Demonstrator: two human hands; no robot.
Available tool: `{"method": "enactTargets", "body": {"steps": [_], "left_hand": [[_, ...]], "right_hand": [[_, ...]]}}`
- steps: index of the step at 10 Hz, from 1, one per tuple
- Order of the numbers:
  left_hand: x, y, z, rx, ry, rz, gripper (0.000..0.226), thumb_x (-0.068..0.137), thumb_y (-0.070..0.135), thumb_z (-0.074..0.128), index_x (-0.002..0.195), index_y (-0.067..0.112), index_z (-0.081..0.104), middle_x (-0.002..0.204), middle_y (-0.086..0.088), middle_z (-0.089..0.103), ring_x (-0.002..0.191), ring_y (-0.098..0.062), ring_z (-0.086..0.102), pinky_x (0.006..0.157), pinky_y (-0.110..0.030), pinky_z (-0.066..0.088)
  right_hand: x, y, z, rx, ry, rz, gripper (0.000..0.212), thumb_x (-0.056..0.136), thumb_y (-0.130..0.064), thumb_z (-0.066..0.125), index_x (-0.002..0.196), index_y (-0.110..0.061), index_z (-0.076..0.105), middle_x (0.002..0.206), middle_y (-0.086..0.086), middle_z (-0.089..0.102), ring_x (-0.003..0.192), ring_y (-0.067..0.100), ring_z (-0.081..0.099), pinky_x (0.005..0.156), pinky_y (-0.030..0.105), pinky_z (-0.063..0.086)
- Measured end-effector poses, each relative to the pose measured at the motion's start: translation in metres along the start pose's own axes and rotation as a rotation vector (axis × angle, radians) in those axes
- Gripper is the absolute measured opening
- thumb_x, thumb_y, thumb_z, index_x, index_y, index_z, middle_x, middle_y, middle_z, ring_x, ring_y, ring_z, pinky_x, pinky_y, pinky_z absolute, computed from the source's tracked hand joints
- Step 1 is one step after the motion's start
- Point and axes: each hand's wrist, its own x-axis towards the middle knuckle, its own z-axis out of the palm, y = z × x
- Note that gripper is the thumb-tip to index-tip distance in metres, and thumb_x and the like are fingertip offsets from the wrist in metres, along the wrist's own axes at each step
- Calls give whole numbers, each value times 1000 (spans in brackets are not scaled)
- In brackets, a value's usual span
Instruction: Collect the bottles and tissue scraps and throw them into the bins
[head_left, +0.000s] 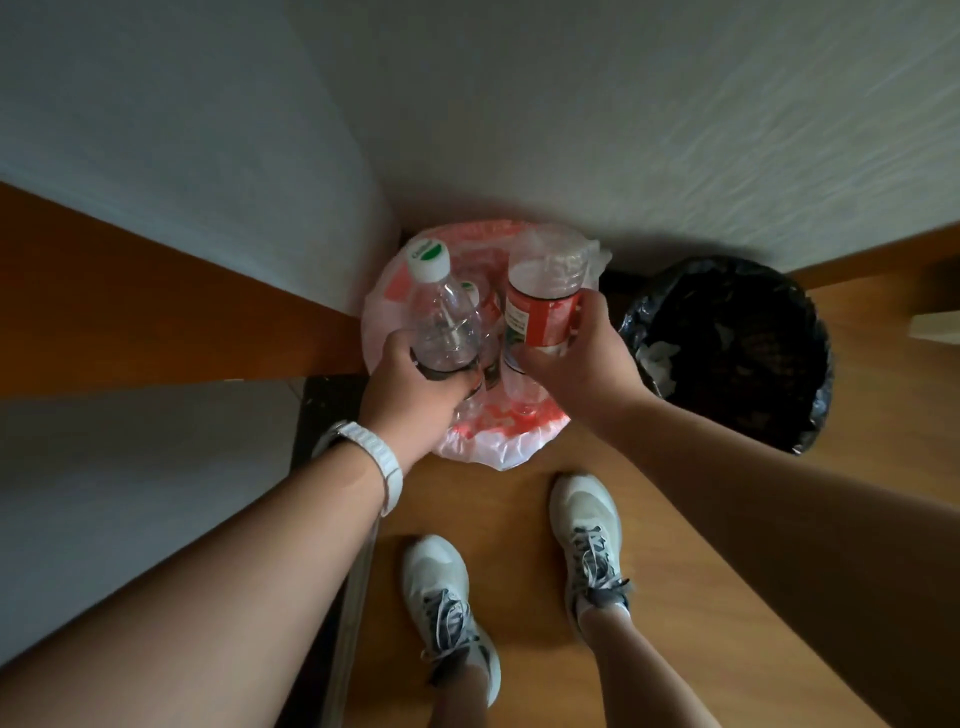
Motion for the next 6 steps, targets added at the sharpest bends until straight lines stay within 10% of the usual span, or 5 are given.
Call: {"method": "enactTargets", "body": {"steps": [2,4,6], "left_hand": [[22,-11,11,73,-55,-30,61,73,39,79,123,25,46,102,12,59,90,-13,59,76,-28,47],[3,5,-2,76,-46,37,62,83,30,73,136,28,40,113,16,49,94,-4,51,64,-13,35],[-52,54,-51,224,4,295,57,87,23,67,139,25,43,125,19,44,110,0,45,83,-10,37]], "right_hand": [[17,18,24,-81,-48,3,78,64,-50,81,127,-35,38,118,-9,57,104,12,58,88,32,51],[2,2,-3,-205,-67,-28,56,84,-42,67,131,-22,45,110,-13,52,92,8,54,74,27,43],[-40,-46,-59,-420,-54,-171,51,89,-47,56,134,-25,47,132,-2,51,102,19,57,76,31,45]]}}
